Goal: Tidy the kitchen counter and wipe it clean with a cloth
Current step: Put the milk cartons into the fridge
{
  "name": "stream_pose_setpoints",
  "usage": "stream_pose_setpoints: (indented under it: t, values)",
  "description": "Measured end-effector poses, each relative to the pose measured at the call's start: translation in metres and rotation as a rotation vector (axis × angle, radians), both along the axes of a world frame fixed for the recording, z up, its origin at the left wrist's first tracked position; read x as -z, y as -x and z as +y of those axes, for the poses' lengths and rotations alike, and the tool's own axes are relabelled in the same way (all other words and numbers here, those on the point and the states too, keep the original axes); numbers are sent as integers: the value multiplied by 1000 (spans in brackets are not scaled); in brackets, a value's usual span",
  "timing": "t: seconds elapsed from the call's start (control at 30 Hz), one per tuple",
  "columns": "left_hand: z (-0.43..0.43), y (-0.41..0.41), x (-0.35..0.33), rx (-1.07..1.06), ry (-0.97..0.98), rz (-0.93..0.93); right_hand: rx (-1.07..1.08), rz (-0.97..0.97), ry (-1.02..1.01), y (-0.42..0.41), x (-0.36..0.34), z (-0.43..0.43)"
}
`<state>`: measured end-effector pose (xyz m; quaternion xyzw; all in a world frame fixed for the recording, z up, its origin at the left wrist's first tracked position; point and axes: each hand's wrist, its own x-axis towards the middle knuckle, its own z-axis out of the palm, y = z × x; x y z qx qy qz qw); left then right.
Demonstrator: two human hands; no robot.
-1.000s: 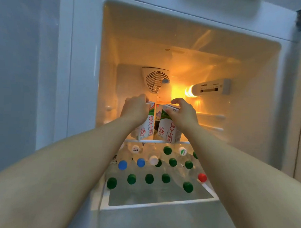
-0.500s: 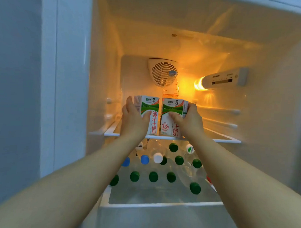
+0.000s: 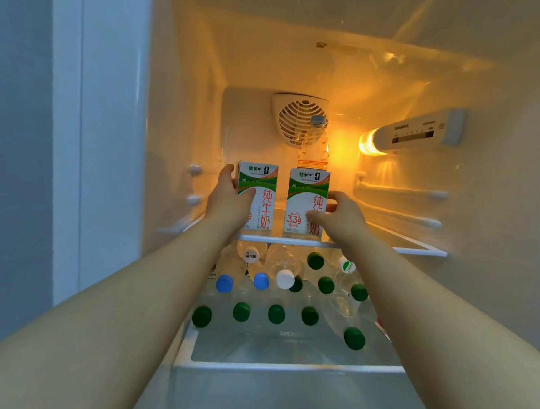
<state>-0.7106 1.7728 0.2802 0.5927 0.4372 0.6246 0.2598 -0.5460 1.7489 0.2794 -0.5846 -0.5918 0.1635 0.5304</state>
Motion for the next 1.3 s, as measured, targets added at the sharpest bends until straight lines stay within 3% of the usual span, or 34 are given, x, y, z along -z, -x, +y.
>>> stream_pose_setpoints:
  t: [0.23,0.43,0.73,1.03,1.17,1.3]
  values:
    - [-2,0,8,-131,-95,110,79,-9,-23,0,2,-2]
    - [0,0,4,-231,9,187,143,-346,20,15,5,2]
    - [-2,-6,5,-324,28,309,112,-469,43,12,7,2]
    - [-25,-11,31,-457,-32,581,95,-308,40,24,16,-43]
    - [-46,-1,47,-322,-55,625,86,-195,41,35,23,-68]
    - [-81,22,55,-218,-129,919,89,-209,114,55,33,-101]
